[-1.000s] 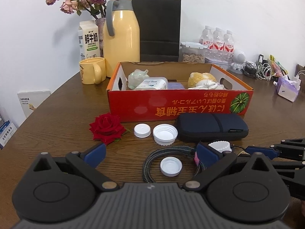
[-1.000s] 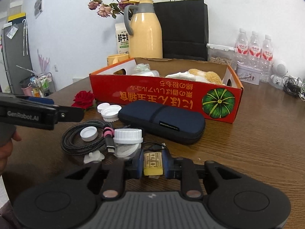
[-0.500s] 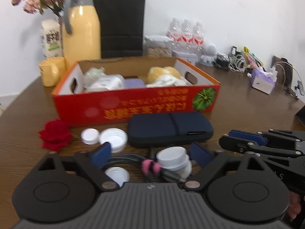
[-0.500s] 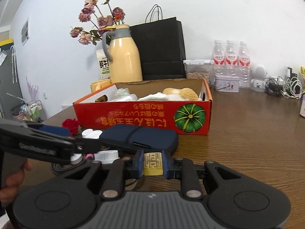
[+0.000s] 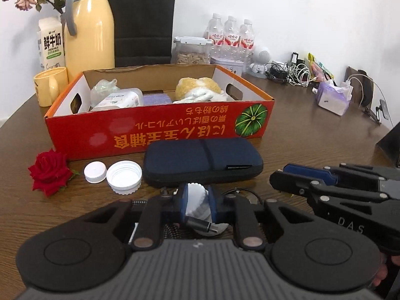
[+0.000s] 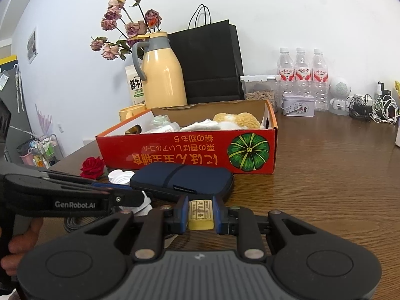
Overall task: Organize objects
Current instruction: 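Grasp the large white bottle cap with the left tool while the right tool holds its item, then carry the white cap and yellow item into the box and release both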
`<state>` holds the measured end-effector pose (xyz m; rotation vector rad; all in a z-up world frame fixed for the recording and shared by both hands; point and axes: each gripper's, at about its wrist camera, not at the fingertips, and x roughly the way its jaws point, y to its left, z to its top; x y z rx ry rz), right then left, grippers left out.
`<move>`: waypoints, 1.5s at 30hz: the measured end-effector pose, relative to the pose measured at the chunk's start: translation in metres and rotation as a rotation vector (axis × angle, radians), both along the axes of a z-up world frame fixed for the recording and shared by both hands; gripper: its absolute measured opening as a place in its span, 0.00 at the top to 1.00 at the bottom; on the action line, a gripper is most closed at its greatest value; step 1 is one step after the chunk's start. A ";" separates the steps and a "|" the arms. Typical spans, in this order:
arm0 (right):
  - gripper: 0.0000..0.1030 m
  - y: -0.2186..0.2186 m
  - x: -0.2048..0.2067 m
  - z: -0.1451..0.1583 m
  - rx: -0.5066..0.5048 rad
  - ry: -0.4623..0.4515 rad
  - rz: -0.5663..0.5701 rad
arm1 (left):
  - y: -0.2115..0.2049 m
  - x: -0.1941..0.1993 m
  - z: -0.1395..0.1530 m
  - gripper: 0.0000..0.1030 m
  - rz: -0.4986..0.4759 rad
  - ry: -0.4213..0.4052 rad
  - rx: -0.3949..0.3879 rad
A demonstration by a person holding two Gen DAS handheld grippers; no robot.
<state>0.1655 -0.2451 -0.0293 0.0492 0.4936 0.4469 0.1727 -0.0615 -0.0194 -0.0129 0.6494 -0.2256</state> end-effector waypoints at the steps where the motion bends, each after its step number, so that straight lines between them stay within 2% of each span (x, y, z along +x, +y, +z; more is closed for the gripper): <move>1: 0.81 0.000 0.000 0.000 0.000 0.000 0.000 | 0.000 0.000 0.000 0.83 -0.001 -0.002 0.000; 5: 0.81 0.000 0.000 0.000 -0.002 -0.001 0.000 | 0.001 -0.002 0.000 0.81 0.003 -0.002 0.004; 9: 0.81 0.000 0.000 0.000 -0.002 0.000 0.001 | 0.001 -0.007 -0.003 0.58 0.004 -0.001 0.028; 12: 0.81 0.000 0.000 0.000 -0.003 0.002 0.006 | 0.002 -0.005 -0.006 0.53 0.017 0.010 0.041; 16: 0.81 0.000 -0.001 0.000 -0.002 0.002 0.006 | 0.002 -0.003 -0.007 0.54 0.014 0.016 0.039; 17: 0.81 0.000 0.000 0.000 -0.002 0.003 0.006 | 0.003 -0.003 -0.007 0.60 0.008 0.016 0.033; 21: 0.81 0.001 -0.001 0.000 -0.003 0.004 0.008 | 0.003 -0.006 -0.006 0.60 0.001 0.004 0.028; 29: 0.81 0.006 -0.007 0.003 -0.031 -0.041 0.015 | 0.008 -0.017 0.018 0.60 0.011 -0.105 0.019; 38: 0.81 0.028 0.008 0.044 -0.047 -0.180 0.037 | 0.022 0.004 0.059 0.60 0.082 -0.244 0.008; 45: 0.81 0.060 0.056 0.075 -0.050 -0.252 0.044 | 0.041 0.049 0.081 0.60 0.216 -0.291 -0.023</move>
